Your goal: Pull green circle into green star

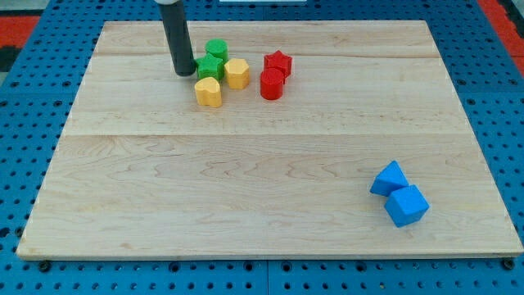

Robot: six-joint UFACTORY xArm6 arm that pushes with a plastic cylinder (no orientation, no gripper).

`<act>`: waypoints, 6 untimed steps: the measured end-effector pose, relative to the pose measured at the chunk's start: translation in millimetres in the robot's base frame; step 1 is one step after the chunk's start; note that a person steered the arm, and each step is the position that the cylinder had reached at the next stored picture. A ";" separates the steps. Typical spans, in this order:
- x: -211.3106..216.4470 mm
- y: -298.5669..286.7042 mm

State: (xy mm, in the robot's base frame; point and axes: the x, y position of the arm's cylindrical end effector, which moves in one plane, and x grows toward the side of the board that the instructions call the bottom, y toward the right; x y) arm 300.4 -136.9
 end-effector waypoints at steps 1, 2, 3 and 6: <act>-50.7 -14.4; -64.7 69.0; -36.4 69.6; -70.9 0.9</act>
